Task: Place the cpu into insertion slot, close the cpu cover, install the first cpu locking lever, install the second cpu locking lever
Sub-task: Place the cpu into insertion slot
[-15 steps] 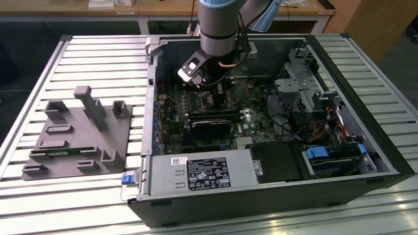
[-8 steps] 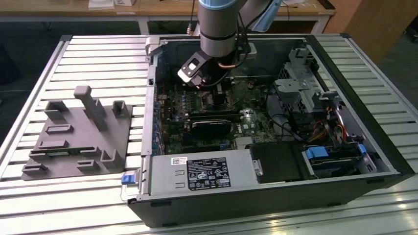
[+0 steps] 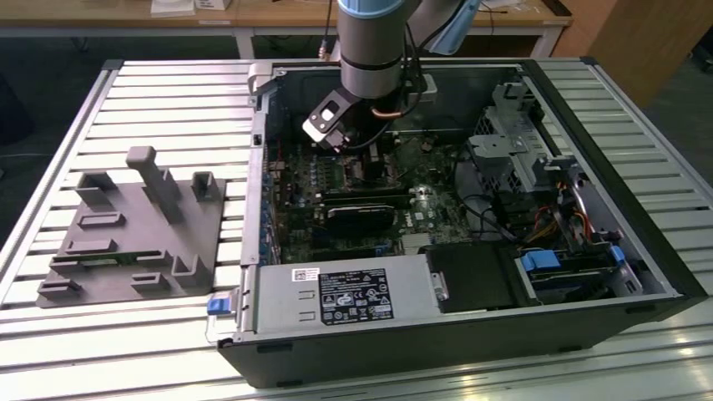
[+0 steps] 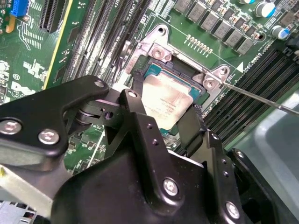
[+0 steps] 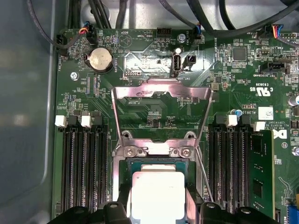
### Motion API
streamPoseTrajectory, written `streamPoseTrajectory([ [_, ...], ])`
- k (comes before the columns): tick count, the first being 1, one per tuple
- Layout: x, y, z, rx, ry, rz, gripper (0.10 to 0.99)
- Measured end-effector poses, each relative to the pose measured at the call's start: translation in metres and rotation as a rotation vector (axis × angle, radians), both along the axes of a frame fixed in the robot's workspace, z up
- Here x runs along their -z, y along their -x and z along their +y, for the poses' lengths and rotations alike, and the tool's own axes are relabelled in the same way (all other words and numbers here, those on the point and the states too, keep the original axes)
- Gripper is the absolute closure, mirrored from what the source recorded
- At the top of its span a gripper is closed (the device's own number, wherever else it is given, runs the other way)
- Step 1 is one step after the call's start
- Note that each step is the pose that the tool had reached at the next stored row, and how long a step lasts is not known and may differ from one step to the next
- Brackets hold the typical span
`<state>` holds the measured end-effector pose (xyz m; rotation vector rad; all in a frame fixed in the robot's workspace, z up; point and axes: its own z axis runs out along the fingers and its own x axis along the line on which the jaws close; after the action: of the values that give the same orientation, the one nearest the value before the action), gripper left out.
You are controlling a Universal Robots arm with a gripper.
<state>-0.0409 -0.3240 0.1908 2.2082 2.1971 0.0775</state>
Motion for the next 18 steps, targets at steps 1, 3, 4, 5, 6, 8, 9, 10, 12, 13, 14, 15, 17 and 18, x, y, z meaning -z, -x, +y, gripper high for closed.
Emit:
streamPoseTrajectory([
  [1, 0.0001, 0.0000, 0.0001, 0.000, 0.000, -0.0001, 0.545],
  [3, 0.0003, -0.0001, 0.0001, 0.000, 0.000, -0.0003, 0.545],
  [4, 0.0003, -0.0001, 0.0001, 0.000, -0.001, -0.0004, 0.545],
  [5, 0.0003, -0.0001, 0.0002, 0.000, -0.001, -0.0004, 0.545],
  [6, 0.0003, -0.0001, 0.0002, 0.000, -0.001, -0.0005, 0.545],
  [8, 0.0008, -0.0003, 0.0004, 0.000, -0.002, -0.0015, 0.537],
  [9, 0.0008, -0.0002, 0.0004, 0.000, -0.002, -0.0012, 0.475],
  [10, 0.0006, -0.0002, 0.0003, 0.000, -0.001, -0.0009, 0.475],
  [12, 0.0004, -0.0001, 0.0002, 0.000, -0.001, -0.0005, 0.475],
  [13, -0.0002, -0.0001, 0.0001, 0.000, 0.000, -0.0003, 0.475],
  [14, -0.0015, -0.0001, 0.0002, 0.000, -0.001, -0.0004, 0.475],
  [15, -0.0033, -0.0001, 0.0002, 0.000, -0.001, -0.0005, 0.475],
  [17, -0.0075, -0.0001, 0.0002, 0.000, -0.001, -0.0005, 0.475],
  [18, -0.0097, -0.0001, 0.0002, 0.000, -0.001, -0.0004, 0.475],
])
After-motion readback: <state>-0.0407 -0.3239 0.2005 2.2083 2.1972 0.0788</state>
